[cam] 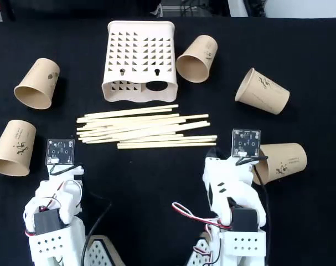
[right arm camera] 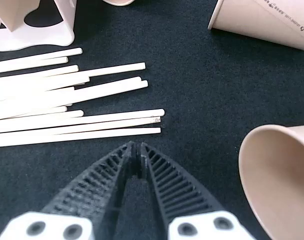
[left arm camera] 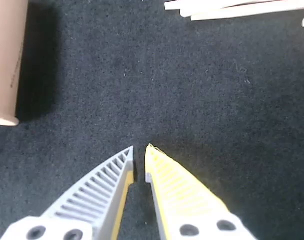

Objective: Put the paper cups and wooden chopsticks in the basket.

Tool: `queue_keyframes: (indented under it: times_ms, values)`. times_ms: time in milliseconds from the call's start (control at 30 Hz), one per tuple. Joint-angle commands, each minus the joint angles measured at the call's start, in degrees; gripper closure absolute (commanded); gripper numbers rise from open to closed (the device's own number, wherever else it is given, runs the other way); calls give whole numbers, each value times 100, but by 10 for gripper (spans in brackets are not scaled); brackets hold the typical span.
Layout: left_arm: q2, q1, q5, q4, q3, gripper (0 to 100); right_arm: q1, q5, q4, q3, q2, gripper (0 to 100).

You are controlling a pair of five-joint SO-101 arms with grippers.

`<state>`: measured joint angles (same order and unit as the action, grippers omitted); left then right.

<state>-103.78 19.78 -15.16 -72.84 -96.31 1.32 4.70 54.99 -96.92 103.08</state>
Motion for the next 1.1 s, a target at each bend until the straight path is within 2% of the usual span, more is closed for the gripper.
queue_keyframes:
  times_ms: [0, 1067]
  values:
    - [-44, -13, 0, -18, -101, 945, 62, -9, 35, 22, 171, 975]
    - [-44, 22, -18, -26, 119, 945, 62, -9, 35, 22, 171, 975]
